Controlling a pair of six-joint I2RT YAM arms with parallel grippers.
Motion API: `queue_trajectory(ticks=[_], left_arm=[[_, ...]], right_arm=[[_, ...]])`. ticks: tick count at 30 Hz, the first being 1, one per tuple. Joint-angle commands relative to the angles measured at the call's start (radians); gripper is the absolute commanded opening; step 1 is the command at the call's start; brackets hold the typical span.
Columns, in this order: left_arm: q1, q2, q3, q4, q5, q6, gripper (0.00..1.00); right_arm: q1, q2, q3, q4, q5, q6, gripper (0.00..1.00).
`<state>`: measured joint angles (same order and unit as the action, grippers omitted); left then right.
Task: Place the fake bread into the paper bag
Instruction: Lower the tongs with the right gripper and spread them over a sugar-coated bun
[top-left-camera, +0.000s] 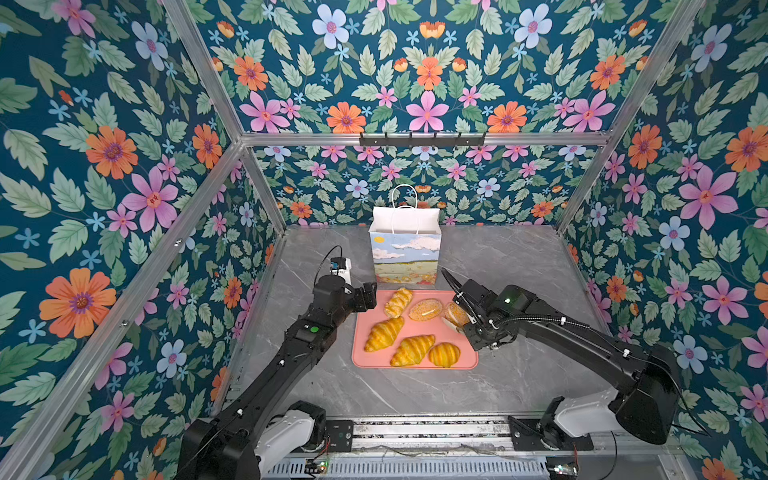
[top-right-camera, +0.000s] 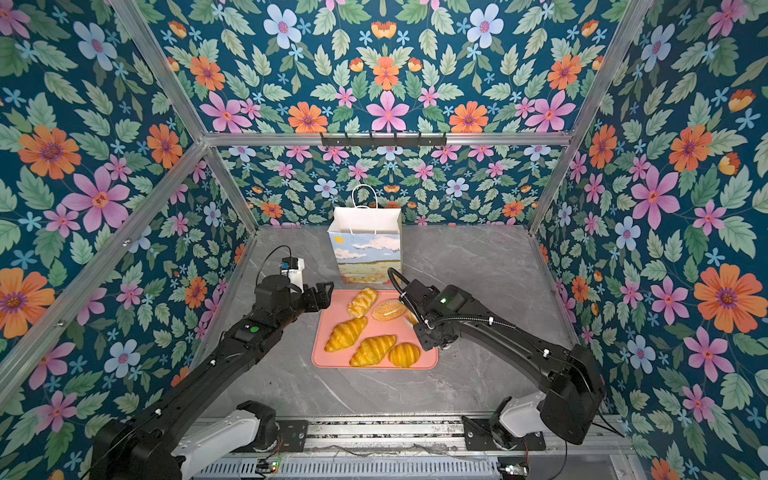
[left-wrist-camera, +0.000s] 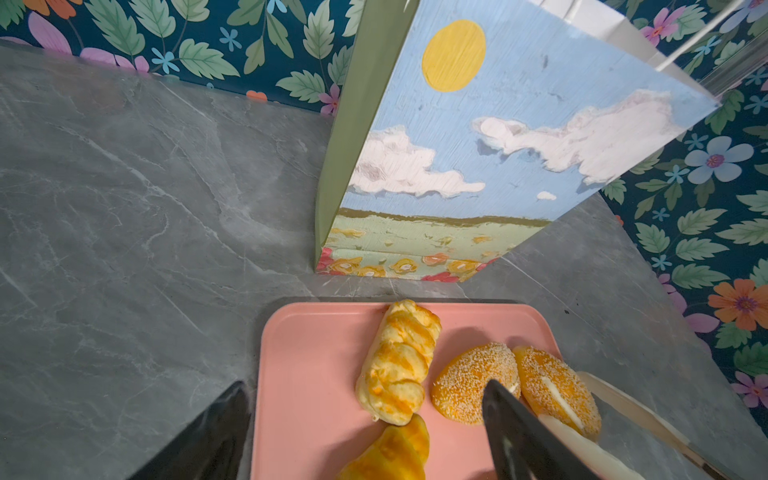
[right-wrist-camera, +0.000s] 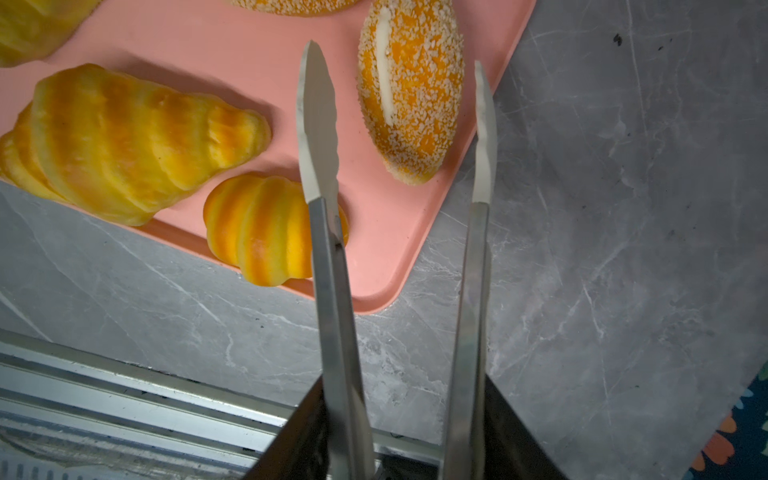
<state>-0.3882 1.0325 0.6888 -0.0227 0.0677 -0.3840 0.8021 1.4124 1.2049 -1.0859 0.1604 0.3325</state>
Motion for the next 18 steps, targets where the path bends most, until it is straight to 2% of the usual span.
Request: queue_trajectory(ticks=[1,18], left_arm=[[0.003,-0.008,-0.002,0.018,0.002,0.017,0.88],[0.009,-0.014,-0.017,0.023,0.013,0.015,0.87]], right_arm=[[0.002,0.006,-0.002,0.02,0.027,0.011,0.52],[0.002,0.092,0.019,0.004,0.056,0.069,0.5]])
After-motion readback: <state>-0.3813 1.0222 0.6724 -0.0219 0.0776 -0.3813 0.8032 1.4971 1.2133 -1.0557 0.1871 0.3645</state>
